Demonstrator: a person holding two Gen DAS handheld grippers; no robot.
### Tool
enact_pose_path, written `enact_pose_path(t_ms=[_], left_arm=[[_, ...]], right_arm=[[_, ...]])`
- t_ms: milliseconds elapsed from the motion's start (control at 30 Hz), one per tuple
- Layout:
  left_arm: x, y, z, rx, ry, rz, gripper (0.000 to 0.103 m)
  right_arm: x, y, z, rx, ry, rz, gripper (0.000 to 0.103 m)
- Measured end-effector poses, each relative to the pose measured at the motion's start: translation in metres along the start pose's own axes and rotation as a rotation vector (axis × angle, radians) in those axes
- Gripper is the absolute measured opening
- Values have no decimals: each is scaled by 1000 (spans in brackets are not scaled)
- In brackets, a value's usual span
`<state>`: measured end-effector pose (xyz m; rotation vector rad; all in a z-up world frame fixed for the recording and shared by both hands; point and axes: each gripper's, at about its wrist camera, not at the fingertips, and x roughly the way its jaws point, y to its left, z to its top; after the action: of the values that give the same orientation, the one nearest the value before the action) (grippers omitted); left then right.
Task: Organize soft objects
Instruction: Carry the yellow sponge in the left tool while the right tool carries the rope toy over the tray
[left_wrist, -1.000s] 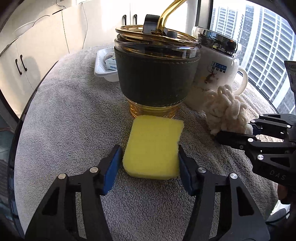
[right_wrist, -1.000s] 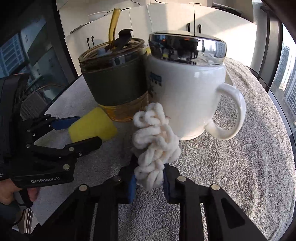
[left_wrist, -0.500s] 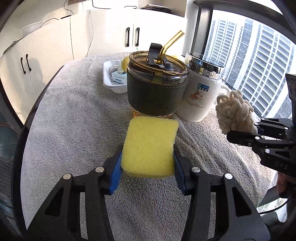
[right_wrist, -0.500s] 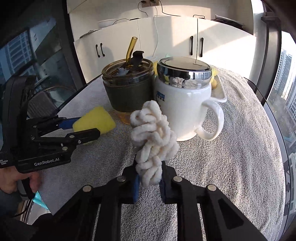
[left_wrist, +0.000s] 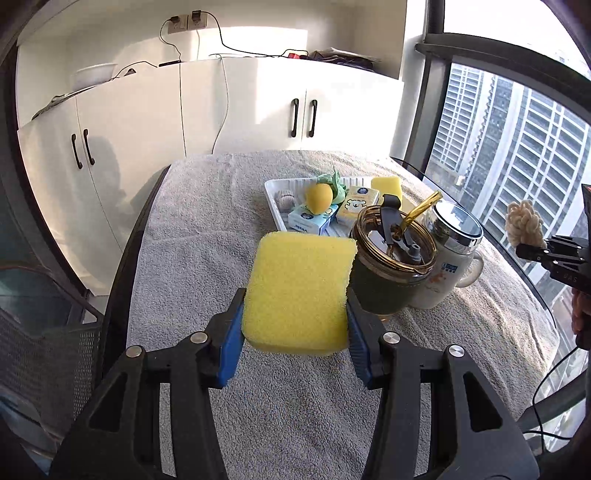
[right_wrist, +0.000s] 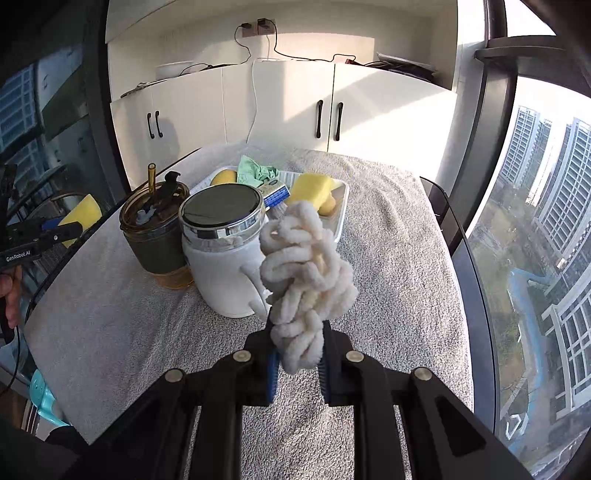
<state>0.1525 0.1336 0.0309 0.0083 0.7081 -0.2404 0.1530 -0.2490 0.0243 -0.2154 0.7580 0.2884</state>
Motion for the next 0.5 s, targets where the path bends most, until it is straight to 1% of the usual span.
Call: enact_pose_path(t_ms=[100,233,367,500], left_arm=[[14,15,27,14,-4,5,46],[43,18,63,49,10,-19,46],[80,12,98,89,18,-69,46],[119,2,121,132,40,-94,46]], right_arm=[[2,-18,25,-28,-9,-37,19],[24,-38,68,-72,2,-41,19],[57,-47,107,-120,37,7,19],[94,-45,139,-172,65,64,19]])
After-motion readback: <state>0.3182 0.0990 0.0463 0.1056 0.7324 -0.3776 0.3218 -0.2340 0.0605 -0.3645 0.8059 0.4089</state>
